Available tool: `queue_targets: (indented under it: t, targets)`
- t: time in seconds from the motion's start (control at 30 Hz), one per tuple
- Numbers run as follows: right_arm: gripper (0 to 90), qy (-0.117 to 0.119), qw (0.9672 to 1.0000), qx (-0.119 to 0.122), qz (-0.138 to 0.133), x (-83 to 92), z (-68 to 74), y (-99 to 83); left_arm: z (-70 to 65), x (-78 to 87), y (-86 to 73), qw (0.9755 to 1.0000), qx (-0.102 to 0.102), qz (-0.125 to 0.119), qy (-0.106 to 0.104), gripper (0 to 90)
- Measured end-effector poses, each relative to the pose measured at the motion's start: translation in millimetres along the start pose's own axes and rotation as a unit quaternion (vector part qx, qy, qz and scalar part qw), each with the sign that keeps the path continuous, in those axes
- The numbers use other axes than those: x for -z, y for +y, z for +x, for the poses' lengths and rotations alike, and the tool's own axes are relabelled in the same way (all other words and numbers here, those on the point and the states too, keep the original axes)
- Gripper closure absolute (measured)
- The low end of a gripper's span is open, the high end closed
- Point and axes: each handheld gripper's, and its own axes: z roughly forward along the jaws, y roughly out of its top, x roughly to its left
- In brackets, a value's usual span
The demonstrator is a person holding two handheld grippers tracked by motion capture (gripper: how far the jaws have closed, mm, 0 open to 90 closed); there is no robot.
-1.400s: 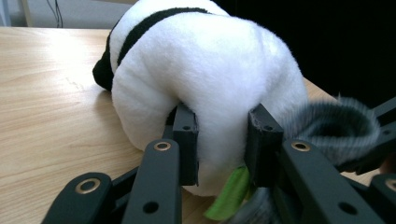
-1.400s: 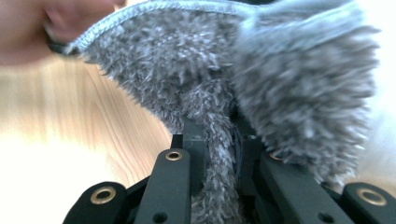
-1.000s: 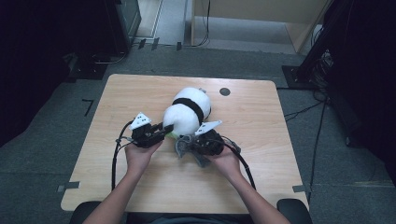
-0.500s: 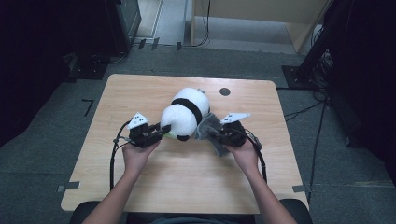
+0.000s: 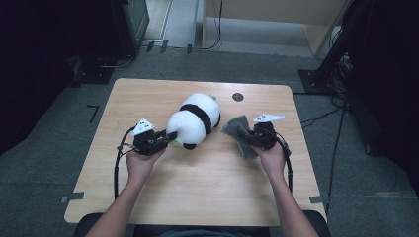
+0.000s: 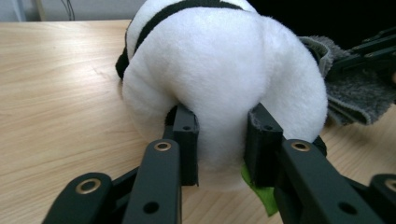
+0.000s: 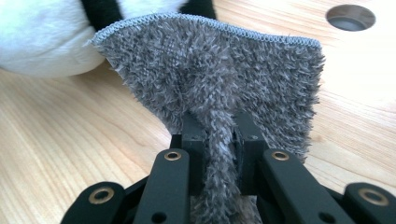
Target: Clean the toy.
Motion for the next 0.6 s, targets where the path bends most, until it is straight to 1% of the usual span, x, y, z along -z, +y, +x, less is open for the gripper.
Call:
queue_targets:
  t: [0.1,0.2,0.27,0.33,0.37,0.6]
  targets:
    - [79.2,-0.005,1.0000,-0.005,0.001,0.5,-3.9,-0.8,3.9,-0.7,-1.2,1.0000,0.002,-0.001,0.006,72.0]
    - [79.2,-0.013,0.9998,-0.014,0.001,0.9,-9.2,-2.3,8.7,-0.1,-2.2,0.9999,-0.003,-0.001,0.014,72.0]
    - [79.2,-0.016,0.9997,-0.019,-0.003,1.8,-13.4,-3.4,12.1,0.4,-2.9,0.9998,-0.003,-0.002,0.020,72.0]
    - [79.2,-0.017,0.9995,-0.025,-0.005,2.7,-16.9,-4.4,16.4,1.1,-3.6,0.9997,-0.002,-0.004,0.024,72.0]
    - [79.2,-0.017,0.9995,-0.028,-0.004,3.0,-18.2,-4.7,18.3,1.4,-4.0,0.9996,-0.002,-0.005,0.029,71.9]
    - [78.5,-0.033,0.9987,-0.038,-0.011,4.5,-29.3,-7.9,31.5,4.6,-6.0,0.9989,0.004,-0.011,0.045,71.8]
